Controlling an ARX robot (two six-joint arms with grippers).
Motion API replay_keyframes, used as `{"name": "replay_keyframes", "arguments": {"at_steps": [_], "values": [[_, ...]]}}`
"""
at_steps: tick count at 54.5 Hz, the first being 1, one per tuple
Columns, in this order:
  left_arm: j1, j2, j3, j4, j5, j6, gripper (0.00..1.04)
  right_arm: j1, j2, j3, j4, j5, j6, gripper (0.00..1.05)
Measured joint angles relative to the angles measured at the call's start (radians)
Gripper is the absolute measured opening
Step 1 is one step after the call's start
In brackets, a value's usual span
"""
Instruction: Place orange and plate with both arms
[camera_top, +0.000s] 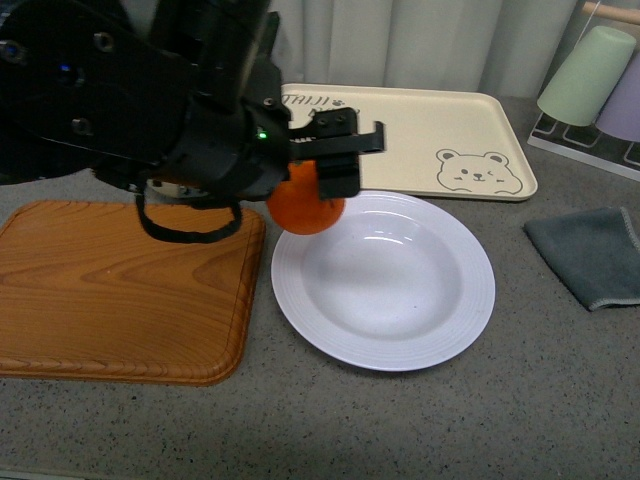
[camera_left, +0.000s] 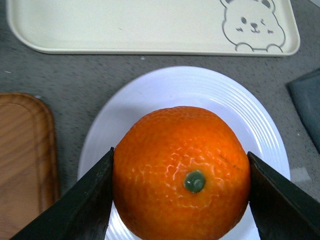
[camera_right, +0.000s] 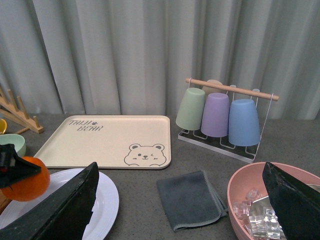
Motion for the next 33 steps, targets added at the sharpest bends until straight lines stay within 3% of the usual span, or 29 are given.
{"name": "replay_keyframes", "arguments": {"at_steps": [15,33], "values": [[-0.083,0.062,0.004,-0.013,-0.011,-0.048,0.67,0.000,0.000,0.000,0.000,0.000,0.000,0.96],[-0.078,0.093,0.044,-0.050,0.018,-0.110,0.67,0.000,0.000,0.000,0.000,0.000,0.000,0.96]]}}
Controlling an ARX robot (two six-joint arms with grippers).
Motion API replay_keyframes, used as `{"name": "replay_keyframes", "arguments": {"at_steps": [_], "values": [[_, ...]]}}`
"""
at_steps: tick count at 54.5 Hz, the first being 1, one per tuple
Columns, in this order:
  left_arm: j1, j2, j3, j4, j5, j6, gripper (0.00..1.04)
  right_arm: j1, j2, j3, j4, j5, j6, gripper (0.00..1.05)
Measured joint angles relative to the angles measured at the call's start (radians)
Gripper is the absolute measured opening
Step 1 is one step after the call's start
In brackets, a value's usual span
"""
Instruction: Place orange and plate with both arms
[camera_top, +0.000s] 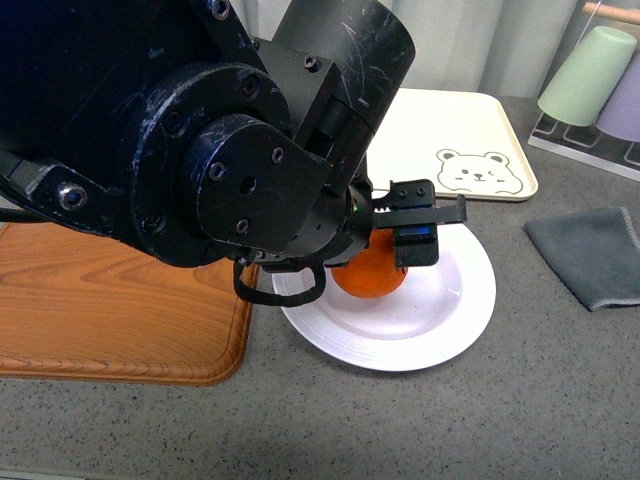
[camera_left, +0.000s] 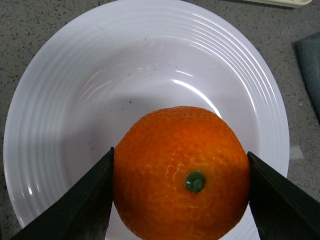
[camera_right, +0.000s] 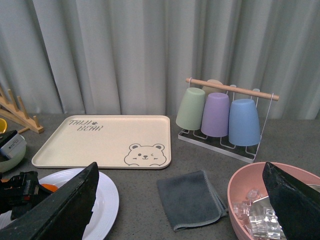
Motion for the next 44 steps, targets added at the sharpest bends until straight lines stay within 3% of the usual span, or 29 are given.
{"name": "replay_keyframes", "arguments": {"at_steps": [12,23,34,44], "values": [[0.005,0.020,0.025,-0.041,0.067,-0.022,0.67,0.000,0.000,0.000,0.000,0.000,0.000,0.96],[0.003,0.035,0.034,-0.053,0.070,-0.019,0.67,0.000,0.000,0.000,0.000,0.000,0.000,0.96],[0.003,0.035,0.039,-0.051,0.069,-0.014,0.98,0.000,0.000,0.000,0.000,0.000,0.000,0.96],[0.004,0.029,0.037,-0.037,0.051,-0.008,0.98,0.000,0.000,0.000,0.000,0.000,0.000,0.96]]}}
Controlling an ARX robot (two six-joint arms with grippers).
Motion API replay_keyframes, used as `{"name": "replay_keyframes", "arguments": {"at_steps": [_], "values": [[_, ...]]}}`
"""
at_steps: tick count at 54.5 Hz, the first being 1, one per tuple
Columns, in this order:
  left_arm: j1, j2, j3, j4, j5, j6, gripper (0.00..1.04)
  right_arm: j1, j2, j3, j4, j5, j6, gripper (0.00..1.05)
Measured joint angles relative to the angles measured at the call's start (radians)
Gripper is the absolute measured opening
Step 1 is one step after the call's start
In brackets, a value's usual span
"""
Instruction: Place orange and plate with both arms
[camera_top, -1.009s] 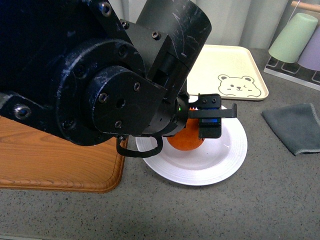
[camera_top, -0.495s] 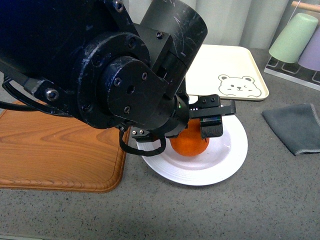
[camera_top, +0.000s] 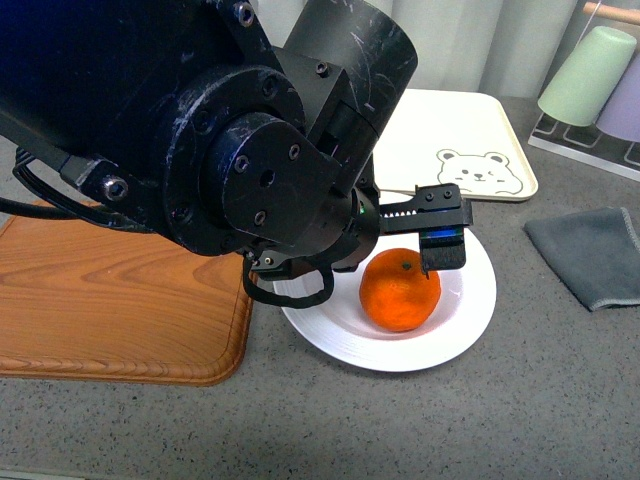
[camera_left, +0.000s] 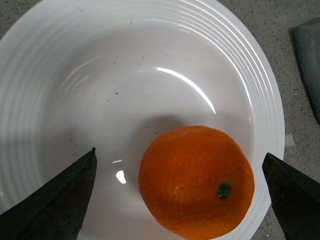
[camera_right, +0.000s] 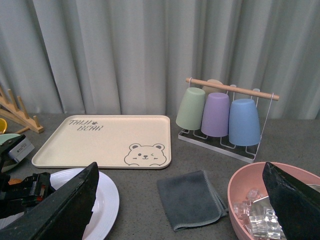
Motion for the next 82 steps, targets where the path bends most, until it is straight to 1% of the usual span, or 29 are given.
{"name": "replay_keyframes", "arguments": {"at_steps": [11,14,16,20,22,25,32,34,36,37,38,39,40,41,42,44,48,49,51,61,70,82], "values": [[0.020,-0.072,-0.050,0.035,-0.046,-0.001,0.98,0.000,0.000,0.000,0.000,0.000,0.000,0.96],[0.041,-0.134,-0.087,0.049,-0.094,-0.003,0.98,0.000,0.000,0.000,0.000,0.000,0.000,0.96],[0.062,-0.184,-0.124,0.080,-0.147,-0.012,0.98,0.000,0.000,0.000,0.000,0.000,0.000,0.96],[0.094,-0.259,-0.176,0.098,-0.220,-0.003,0.98,0.000,0.000,0.000,0.000,0.000,0.000,0.96],[0.107,-0.291,-0.201,0.106,-0.243,-0.002,0.98,0.000,0.000,0.000,0.000,0.000,0.000,0.96],[0.136,-0.352,-0.254,0.122,-0.255,-0.003,0.98,0.000,0.000,0.000,0.000,0.000,0.000,0.96],[0.154,-0.404,-0.302,0.130,-0.272,0.001,0.98,0.000,0.000,0.000,0.000,0.000,0.000,0.96],[0.154,-0.397,-0.329,0.224,-0.322,0.041,0.94,0.000,0.000,0.000,0.000,0.000,0.000,0.96],[0.158,-0.391,-0.393,0.426,-0.393,0.124,0.87,0.000,0.000,0.000,0.000,0.000,0.000,0.96],[0.160,-0.391,-0.412,0.476,-0.405,0.161,0.86,0.000,0.000,0.000,0.000,-0.001,0.000,0.96],[0.168,-0.393,-0.470,0.610,-0.411,0.231,0.80,0.000,0.000,0.000,0.000,0.000,0.000,0.96],[0.181,-0.404,-0.524,0.722,-0.406,0.285,0.75,0.000,0.000,0.000,0.000,0.000,0.000,0.96],[0.192,-0.415,-0.557,0.786,-0.401,0.331,0.71,0.000,0.000,0.000,0.000,0.000,0.000,0.96],[0.198,-0.422,-0.572,0.814,-0.399,0.339,0.69,0.000,0.000,0.000,0.000,0.002,0.000,0.96],[0.217,-0.451,-0.616,0.883,-0.389,0.385,0.64,0.000,0.000,0.000,0.000,0.002,0.000,0.96],[0.240,-0.497,-0.663,0.937,-0.372,0.420,0.57,0.000,0.000,0.000,0.000,0.003,0.000,0.96],[0.278,-0.581,-0.731,0.961,-0.338,0.459,0.44,0.000,0.000,0.000,0.000,0.002,0.000,0.96],[0.283,-0.592,-0.740,0.961,-0.333,0.461,0.43,0.000,0.000,0.000,0.000,0.002,0.000,0.96],[0.302,-0.627,-0.778,0.960,-0.315,0.472,0.35,0.000,0.000,0.000,0.000,0.002,0.000,0.96],[0.380,-0.763,-0.905,0.926,-0.249,0.491,0.05,0.000,0.000,0.000,0.000,0.000,0.000,0.96],[0.422,-0.885,-0.972,0.879,-0.193,0.499,0.04,0.000,0.000,0.000,0.000,0.000,0.000,0.96],[0.489,-1.089,-1.056,0.753,-0.139,0.502,0.04,0.000,0.000,0.000,0.000,0.000,0.000,0.96]]}}
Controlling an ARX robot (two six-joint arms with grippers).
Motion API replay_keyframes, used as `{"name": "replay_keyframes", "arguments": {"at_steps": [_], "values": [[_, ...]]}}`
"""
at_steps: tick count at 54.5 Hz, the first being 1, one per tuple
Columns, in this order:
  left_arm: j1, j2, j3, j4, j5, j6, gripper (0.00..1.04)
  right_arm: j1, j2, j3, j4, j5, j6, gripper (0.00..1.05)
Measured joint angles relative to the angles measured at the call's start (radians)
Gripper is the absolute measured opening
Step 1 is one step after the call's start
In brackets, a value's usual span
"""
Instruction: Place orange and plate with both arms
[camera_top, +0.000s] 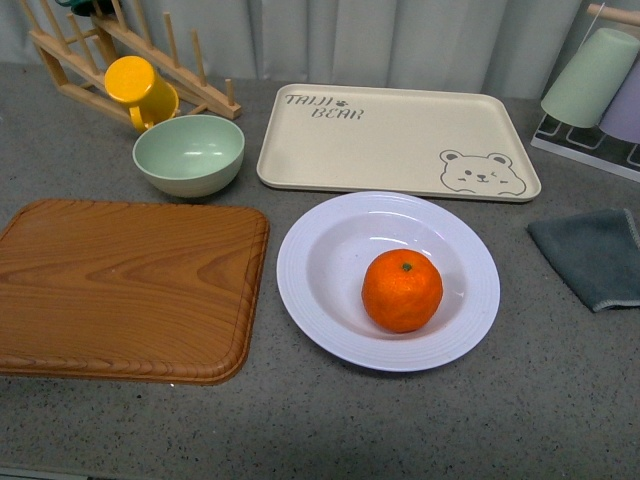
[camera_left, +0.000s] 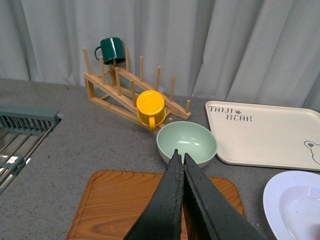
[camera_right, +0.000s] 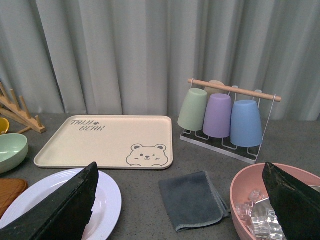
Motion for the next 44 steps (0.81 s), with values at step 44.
{"name": "replay_keyframes", "arguments": {"at_steps": [44], "values": [[0.124,-0.588,-0.057,-0.497,0.125,0.001,0.04,0.000,0.000,0.000,0.000,0.000,0.000,0.96]]}}
